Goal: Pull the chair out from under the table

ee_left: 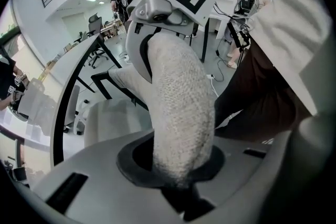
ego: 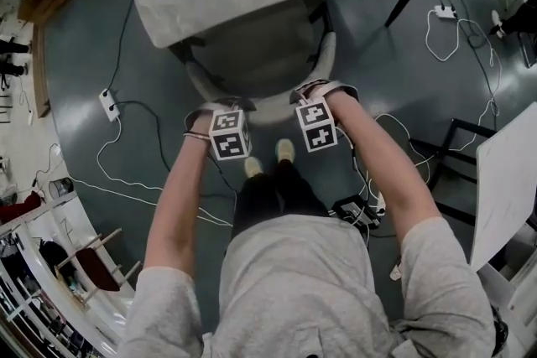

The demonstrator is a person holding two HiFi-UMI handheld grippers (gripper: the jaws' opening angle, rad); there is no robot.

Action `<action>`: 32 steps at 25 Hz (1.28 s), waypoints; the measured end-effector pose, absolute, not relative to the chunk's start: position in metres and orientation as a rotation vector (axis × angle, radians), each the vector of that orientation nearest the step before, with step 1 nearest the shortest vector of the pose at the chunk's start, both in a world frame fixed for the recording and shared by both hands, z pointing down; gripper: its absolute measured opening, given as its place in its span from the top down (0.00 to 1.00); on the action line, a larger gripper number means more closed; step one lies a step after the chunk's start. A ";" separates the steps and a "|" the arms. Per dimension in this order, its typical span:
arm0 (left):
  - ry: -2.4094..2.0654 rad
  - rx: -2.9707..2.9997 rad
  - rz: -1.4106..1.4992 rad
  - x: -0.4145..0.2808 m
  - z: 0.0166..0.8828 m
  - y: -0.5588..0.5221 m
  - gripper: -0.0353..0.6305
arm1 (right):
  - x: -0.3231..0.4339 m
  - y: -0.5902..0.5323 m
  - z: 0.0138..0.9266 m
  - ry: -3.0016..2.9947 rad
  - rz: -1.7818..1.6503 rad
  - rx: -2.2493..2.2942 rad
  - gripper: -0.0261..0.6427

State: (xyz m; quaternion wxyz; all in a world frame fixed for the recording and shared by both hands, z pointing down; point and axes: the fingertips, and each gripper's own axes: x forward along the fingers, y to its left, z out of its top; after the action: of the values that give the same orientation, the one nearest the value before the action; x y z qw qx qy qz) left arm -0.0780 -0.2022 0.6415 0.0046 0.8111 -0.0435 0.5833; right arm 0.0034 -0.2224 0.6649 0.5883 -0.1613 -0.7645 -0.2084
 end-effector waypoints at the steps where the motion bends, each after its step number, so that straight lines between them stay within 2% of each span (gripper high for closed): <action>1: -0.135 2.538 1.827 -0.077 0.642 -0.196 0.82 | 0.004 -0.217 0.665 -1.780 -0.488 -0.377 0.80; 32: -0.067 2.559 1.842 -0.063 0.642 -0.143 0.82 | 0.019 -0.159 0.667 -1.782 -0.451 -0.334 0.80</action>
State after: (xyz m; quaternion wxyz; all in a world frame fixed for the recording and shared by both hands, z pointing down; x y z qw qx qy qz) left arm -0.0631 -0.1430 0.6422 -0.0061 0.8114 -0.0213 0.5841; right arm 0.0189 -0.1595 0.6675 0.5945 -0.1436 -0.7669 -0.1943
